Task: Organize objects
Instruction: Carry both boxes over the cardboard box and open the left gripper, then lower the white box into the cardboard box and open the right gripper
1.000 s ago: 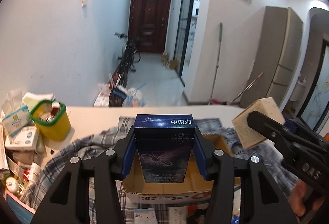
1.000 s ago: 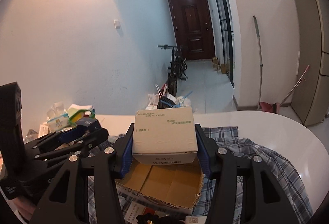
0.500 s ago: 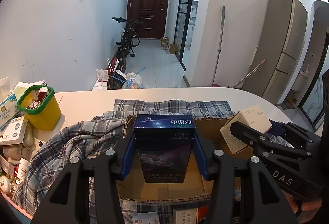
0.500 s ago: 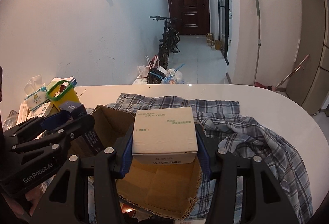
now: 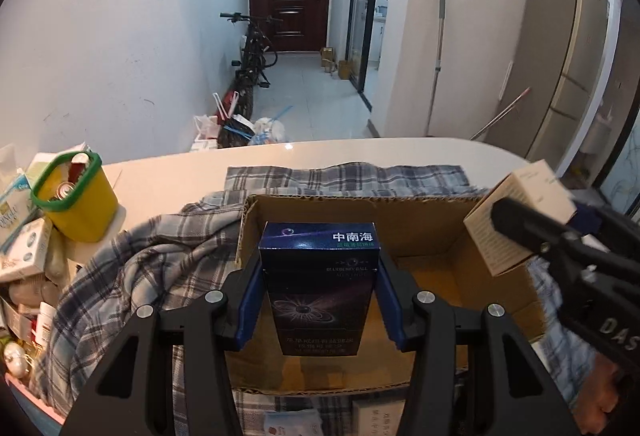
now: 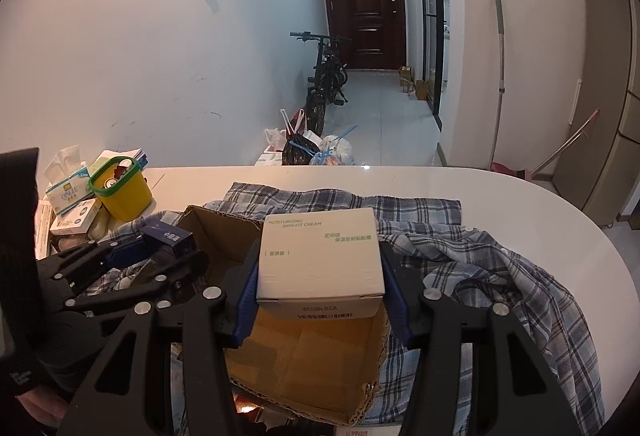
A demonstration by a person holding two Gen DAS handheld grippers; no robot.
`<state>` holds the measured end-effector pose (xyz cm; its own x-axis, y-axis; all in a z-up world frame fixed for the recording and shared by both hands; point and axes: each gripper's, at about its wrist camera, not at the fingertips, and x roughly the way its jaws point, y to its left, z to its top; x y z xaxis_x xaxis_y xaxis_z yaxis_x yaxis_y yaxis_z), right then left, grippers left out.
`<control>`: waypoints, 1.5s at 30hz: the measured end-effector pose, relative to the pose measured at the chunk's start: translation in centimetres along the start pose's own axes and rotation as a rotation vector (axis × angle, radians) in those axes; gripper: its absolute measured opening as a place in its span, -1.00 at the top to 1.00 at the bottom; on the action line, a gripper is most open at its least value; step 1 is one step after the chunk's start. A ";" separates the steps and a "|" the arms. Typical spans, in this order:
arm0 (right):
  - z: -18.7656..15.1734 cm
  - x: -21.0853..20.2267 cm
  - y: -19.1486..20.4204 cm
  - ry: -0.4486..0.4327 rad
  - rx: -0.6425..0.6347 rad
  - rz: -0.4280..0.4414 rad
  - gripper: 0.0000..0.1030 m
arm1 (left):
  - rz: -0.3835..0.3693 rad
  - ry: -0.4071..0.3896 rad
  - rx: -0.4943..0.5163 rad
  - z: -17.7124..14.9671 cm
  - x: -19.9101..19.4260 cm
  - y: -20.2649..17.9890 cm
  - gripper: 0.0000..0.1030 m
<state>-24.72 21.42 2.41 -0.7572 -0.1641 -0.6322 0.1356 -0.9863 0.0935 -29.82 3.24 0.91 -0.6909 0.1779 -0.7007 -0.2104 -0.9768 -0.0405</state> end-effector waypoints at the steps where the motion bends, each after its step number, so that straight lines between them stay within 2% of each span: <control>1: 0.0 0.0 0.0 0.001 -0.001 0.000 -0.01 | 0.018 -0.006 0.014 0.0 0.0 -0.2 -0.03; 3: 0.0 0.0 0.0 0.002 0.000 -0.006 -0.01 | 0.036 -0.003 0.028 -0.1 0.1 -0.5 -0.03; 4: 0.1 0.0 -0.1 0.002 0.002 -0.008 -0.01 | 0.033 0.005 0.026 0.0 0.1 -0.5 -0.11; 5: 0.1 -0.1 -0.1 0.000 0.004 -0.005 -0.01 | 0.029 0.005 0.020 -0.1 0.1 -0.6 -0.23; 6: 0.1 -0.2 -0.1 -0.002 0.004 -0.005 -0.01 | 0.027 -0.003 0.015 -0.2 0.1 -0.5 -0.47; 7: 0.2 -0.2 -0.1 -0.005 0.002 -0.010 -0.01 | 0.028 -0.018 0.012 -0.2 -0.2 -0.5 -0.55; 10: 0.2 0.0 -0.2 -0.009 -0.001 -0.028 -0.02 | 0.059 -0.062 0.023 0.0 -1.0 -0.6 -0.59; 15: 0.3 0.4 -0.7 0.019 0.025 0.012 -0.02 | 0.074 -0.126 -0.027 0.6 -2.4 0.6 -0.70; 26: -0.2 1.0 -0.1 0.037 0.003 0.006 -0.02 | 0.108 -0.144 -0.042 0.9 -2.7 1.1 -0.70; 32: -0.3 1.1 -0.4 0.051 0.026 0.025 -0.03 | 0.090 -0.141 -0.050 0.8 -2.7 1.2 -0.70; 33: -0.3 1.2 -0.5 0.054 0.034 0.034 -0.05 | 0.092 -0.138 -0.053 0.8 -2.6 1.3 -0.70; 37: -0.1 1.0 -0.7 0.045 0.042 0.037 -0.40 | 0.093 -0.140 -0.068 0.9 -2.7 1.6 -0.70; 45: 0.1 0.7 -1.1 0.020 0.051 0.020 -0.41 | 0.068 -0.171 -0.093 1.1 -3.7 2.1 -0.70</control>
<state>-25.46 22.39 1.96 -0.7416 -0.1835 -0.6453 0.1172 -0.9825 0.1447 -28.45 0.66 4.18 -0.8102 0.1207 -0.5735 -0.0995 -0.9927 -0.0683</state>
